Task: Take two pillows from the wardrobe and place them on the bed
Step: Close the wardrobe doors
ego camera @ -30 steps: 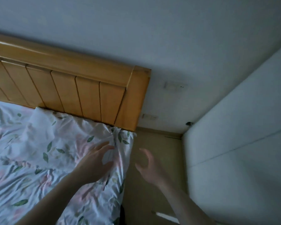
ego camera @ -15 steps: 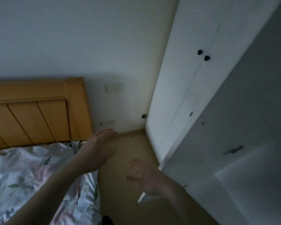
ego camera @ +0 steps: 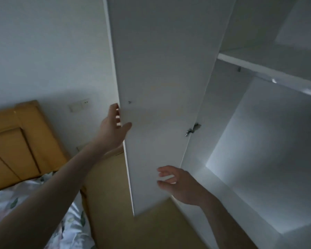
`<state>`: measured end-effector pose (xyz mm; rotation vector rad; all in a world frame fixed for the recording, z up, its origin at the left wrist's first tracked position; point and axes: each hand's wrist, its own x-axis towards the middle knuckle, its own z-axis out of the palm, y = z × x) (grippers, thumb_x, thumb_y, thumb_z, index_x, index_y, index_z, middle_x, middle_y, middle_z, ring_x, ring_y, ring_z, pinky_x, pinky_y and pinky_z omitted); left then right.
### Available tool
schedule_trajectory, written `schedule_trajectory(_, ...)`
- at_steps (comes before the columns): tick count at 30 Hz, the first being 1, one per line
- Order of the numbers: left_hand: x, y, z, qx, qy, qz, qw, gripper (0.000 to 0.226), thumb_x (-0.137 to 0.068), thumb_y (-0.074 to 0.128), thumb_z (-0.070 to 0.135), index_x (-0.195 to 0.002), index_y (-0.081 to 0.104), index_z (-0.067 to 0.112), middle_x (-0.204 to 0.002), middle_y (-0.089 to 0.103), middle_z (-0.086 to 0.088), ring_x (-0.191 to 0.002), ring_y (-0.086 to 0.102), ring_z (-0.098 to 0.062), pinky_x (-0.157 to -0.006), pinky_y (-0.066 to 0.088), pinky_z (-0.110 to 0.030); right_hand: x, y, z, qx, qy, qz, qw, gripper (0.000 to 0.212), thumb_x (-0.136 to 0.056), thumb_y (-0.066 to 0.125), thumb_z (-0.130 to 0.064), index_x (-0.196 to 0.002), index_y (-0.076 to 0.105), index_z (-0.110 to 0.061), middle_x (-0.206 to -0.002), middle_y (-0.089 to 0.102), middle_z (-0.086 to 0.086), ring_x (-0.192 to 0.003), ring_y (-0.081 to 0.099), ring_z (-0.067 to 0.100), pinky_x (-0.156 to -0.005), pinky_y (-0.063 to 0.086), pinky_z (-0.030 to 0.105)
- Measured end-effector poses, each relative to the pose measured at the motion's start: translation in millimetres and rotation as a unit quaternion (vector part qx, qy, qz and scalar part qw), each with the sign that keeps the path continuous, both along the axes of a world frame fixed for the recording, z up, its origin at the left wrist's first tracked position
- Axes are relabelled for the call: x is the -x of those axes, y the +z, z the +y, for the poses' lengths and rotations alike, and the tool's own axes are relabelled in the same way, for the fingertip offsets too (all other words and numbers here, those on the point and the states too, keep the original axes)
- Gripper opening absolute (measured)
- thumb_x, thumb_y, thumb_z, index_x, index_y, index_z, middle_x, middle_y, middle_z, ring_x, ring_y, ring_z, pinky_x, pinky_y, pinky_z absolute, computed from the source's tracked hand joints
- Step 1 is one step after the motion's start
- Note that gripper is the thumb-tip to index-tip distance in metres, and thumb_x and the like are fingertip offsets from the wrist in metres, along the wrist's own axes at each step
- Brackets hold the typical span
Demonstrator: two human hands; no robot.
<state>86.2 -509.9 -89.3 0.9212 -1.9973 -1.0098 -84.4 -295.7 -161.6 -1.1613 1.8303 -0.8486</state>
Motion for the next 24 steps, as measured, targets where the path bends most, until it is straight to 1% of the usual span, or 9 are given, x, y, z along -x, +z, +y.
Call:
schedule_trajectory(3, 6, 0, 11, 0.061, 0.043, -0.020, 0.997, 0.028, -0.097, 0.060, 0.008, -0.121, 0.046, 0.011, -0.103, 0.065, 0.007, -0.089, 0.071, -0.022, -0.079, 0.060, -0.054, 8, 1, 25, 0.016, -0.033, 0.005, 0.999, 0.038, -0.090, 0.074, -0.035, -0.126, 0.065, -0.040, -0.119, 0.068, -0.016, -0.104, 0.068, 0.003, -0.080, 0.056, 0.020)
schedule_trajectory(6, 6, 2, 38, 0.096, 0.055, -0.041, 0.993, 0.017, -0.099, 0.059, 0.013, -0.109, 0.047, 0.013, -0.102, 0.067, 0.003, -0.082, 0.069, -0.013, -0.075, 0.061, -0.051, 12, 6, 51, 0.029, -0.058, 0.014, 0.998, 0.039, -0.089, 0.074, -0.039, -0.127, 0.064, -0.042, -0.118, 0.068, -0.020, -0.105, 0.068, 0.001, -0.086, 0.056, 0.020)
schedule_trajectory(10, 9, -3, 80, 0.101, 0.011, -0.054, 0.993, 0.021, -0.097, 0.065, 0.023, -0.097, 0.044, 0.023, -0.096, 0.070, 0.006, -0.085, 0.070, -0.013, -0.074, 0.062, -0.044, 16, 10, 80, 0.059, -0.104, 0.014, 0.993, 0.035, -0.090, 0.074, -0.035, -0.124, 0.065, -0.042, -0.116, 0.069, -0.020, -0.100, 0.070, 0.000, -0.080, 0.054, 0.012)
schedule_trajectory(14, 23, -1, 123, 0.158, -0.031, -0.078, 0.984, 0.025, -0.094, 0.066, 0.036, -0.095, 0.043, 0.027, -0.091, 0.064, 0.019, -0.079, 0.066, -0.001, -0.063, 0.051, -0.023, 23, 9, 110, 0.094, -0.196, 0.007, 0.976, 0.029, -0.090, 0.075, -0.024, -0.114, 0.069, -0.039, -0.111, 0.072, -0.015, -0.092, 0.071, 0.002, -0.075, 0.054, 0.014)
schedule_trajectory(15, 27, -1, 131, 0.174, -0.042, -0.080, 0.981, 0.026, -0.093, 0.066, 0.038, -0.095, 0.043, 0.027, -0.091, 0.063, 0.020, -0.078, 0.065, 0.000, -0.061, 0.050, -0.022, 25, 9, 118, 0.102, -0.219, 0.009, 0.970, 0.029, -0.090, 0.076, -0.023, -0.113, 0.070, -0.040, -0.110, 0.073, -0.014, -0.092, 0.071, 0.000, -0.075, 0.054, 0.015)
schedule_trajectory(18, 46, -1, 148, 0.212, -0.080, -0.087, 0.970, 0.027, -0.091, 0.066, 0.045, -0.100, 0.045, 0.030, -0.099, 0.062, 0.023, -0.079, 0.063, 0.006, -0.064, 0.059, -0.034, 33, 11, 143, 0.121, -0.288, 0.014, 0.950, 0.029, -0.090, 0.076, -0.022, -0.110, 0.071, -0.042, -0.108, 0.073, -0.013, -0.090, 0.070, 0.000, -0.073, 0.056, 0.017)
schedule_trajectory(20, 56, -2, 155, 0.214, -0.097, -0.070, 0.969, 0.031, -0.089, 0.067, 0.046, -0.108, 0.049, 0.031, -0.104, 0.059, 0.025, -0.083, 0.059, 0.013, -0.068, 0.060, -0.036, 36, 15, 155, 0.135, -0.322, 0.013, 0.937, 0.028, -0.090, 0.077, -0.020, -0.110, 0.071, -0.039, -0.108, 0.073, -0.012, -0.088, 0.070, 0.001, -0.070, 0.056, 0.016)
schedule_trajectory(22, 65, -3, 162, 0.218, -0.122, -0.051, 0.967, 0.039, -0.087, 0.068, 0.049, -0.115, 0.051, 0.029, -0.113, 0.054, 0.023, -0.087, 0.060, 0.007, -0.070, 0.061, -0.037, 38, 21, 163, 0.148, -0.347, 0.010, 0.926, 0.028, -0.090, 0.076, -0.017, -0.109, 0.072, -0.037, -0.107, 0.073, -0.010, -0.087, 0.070, 0.003, -0.069, 0.056, 0.017)
schedule_trajectory(24, 74, -6, 167, 0.222, -0.146, -0.037, 0.963, 0.042, -0.085, 0.068, 0.052, -0.113, 0.051, 0.026, -0.127, 0.048, 0.020, -0.088, 0.063, -0.005, -0.069, 0.062, -0.040, 38, 26, 168, 0.155, -0.367, 0.015, 0.917, 0.027, -0.090, 0.076, -0.017, -0.109, 0.072, -0.037, -0.107, 0.073, -0.011, -0.088, 0.070, 0.003, -0.070, 0.058, 0.019)
